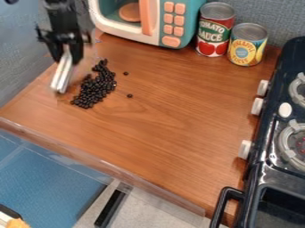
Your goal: Sweep into pile
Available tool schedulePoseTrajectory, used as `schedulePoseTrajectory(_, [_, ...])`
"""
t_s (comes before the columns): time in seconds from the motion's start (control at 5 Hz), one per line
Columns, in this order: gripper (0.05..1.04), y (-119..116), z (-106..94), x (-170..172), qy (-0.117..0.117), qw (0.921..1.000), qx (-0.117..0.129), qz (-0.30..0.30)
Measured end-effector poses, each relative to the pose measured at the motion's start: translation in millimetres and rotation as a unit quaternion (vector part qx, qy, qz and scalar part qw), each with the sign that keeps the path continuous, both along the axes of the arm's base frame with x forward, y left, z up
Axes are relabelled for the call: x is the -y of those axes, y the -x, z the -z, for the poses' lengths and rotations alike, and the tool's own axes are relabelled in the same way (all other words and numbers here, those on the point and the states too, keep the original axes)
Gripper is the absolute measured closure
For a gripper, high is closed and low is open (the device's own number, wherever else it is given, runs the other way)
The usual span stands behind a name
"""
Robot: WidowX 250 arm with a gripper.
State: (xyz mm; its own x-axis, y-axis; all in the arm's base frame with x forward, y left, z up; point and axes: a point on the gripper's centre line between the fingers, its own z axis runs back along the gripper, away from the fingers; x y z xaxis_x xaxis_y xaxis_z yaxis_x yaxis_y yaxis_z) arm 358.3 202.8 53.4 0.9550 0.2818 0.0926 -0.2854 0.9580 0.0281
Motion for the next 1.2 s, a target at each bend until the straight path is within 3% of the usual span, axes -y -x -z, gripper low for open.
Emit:
schedulePoseTrajectory(0.2, [0.67,6,-10.1,-18,0.002,1.0,0.006,0.004])
schedulePoseTrajectory(0.4, [0.68,12,-15.5,-28,-0.015,0.9999,-0.007,0.004])
schedulePoseTrajectory(0.6, [0.68,12,-15.1,-33,-0.037,0.9986,-0.037,0.006])
schedulePoseTrajectory(0.8, [0.68,11,-7.7,-32,-0.045,0.9971,-0.058,0.02])
schedulePoseTrajectory(1.0, [0.68,14,-3.7,-31,-0.067,0.989,-0.123,0.046])
schedulePoseTrajectory(1.2, [0.68,12,11.1,-28,-0.103,0.9666,-0.221,0.08])
